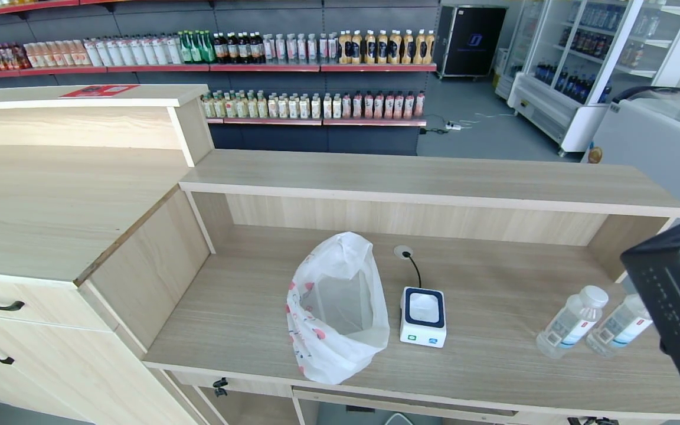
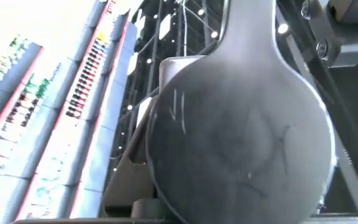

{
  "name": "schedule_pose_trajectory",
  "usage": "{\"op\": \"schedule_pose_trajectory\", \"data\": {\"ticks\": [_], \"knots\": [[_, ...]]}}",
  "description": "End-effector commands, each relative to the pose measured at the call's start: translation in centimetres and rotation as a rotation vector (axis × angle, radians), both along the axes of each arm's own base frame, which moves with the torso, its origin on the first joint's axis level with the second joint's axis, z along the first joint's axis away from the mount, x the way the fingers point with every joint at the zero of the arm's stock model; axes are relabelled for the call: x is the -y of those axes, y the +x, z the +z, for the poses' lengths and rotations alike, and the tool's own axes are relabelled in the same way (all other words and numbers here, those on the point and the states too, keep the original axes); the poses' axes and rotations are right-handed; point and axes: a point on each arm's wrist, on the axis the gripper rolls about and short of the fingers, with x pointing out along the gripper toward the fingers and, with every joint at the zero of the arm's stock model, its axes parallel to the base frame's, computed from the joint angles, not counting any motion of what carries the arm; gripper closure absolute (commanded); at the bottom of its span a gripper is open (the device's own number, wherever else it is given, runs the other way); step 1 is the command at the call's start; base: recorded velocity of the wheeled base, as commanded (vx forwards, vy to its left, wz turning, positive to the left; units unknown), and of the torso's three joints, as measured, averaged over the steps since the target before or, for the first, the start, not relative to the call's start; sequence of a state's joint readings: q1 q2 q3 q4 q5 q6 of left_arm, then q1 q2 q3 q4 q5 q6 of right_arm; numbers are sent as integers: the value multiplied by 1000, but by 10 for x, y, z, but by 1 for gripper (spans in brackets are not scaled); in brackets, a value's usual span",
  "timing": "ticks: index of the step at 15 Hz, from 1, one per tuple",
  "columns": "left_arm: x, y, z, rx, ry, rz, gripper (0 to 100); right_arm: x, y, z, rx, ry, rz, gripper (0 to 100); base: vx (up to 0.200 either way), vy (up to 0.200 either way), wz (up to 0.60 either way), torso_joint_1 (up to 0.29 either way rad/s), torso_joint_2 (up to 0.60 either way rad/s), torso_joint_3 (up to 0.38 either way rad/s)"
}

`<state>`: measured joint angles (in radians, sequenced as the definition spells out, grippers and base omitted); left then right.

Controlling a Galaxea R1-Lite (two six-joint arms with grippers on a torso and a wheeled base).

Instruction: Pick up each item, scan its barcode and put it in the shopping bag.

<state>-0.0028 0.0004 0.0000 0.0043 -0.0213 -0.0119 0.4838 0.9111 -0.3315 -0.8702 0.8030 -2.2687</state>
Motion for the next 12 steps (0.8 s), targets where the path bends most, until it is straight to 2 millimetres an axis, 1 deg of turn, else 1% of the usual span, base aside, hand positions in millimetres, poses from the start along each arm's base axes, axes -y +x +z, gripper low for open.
{"op": "schedule_pose_trajectory", "data": {"ticks": [1, 3, 5, 7, 9, 12], "knots": [[0, 0, 0, -1, 0, 0, 0, -4, -1, -1, -42, 5, 30, 100, 0, 0, 0, 0, 0, 0], [0, 0, 0, 0, 0, 0, 0, -14, 1, -5, -49, -19, 87, 100, 0, 0, 0, 0, 0, 0], [0, 0, 0, -1, 0, 0, 0, -27, 6, -4, 56, -39, 130, 100, 0, 0, 0, 0, 0, 0], [0, 0, 0, -1, 0, 0, 0, -37, 11, -1, 130, -13, 146, 100, 0, 0, 0, 0, 0, 0], [0, 0, 0, -1, 0, 0, 0, -39, 15, -2, 127, -5, 107, 100, 0, 0, 0, 0, 0, 0], [0, 0, 0, 0, 0, 0, 0, -40, 15, -4, 125, -12, 103, 100, 0, 0, 0, 0, 0, 0]]}}
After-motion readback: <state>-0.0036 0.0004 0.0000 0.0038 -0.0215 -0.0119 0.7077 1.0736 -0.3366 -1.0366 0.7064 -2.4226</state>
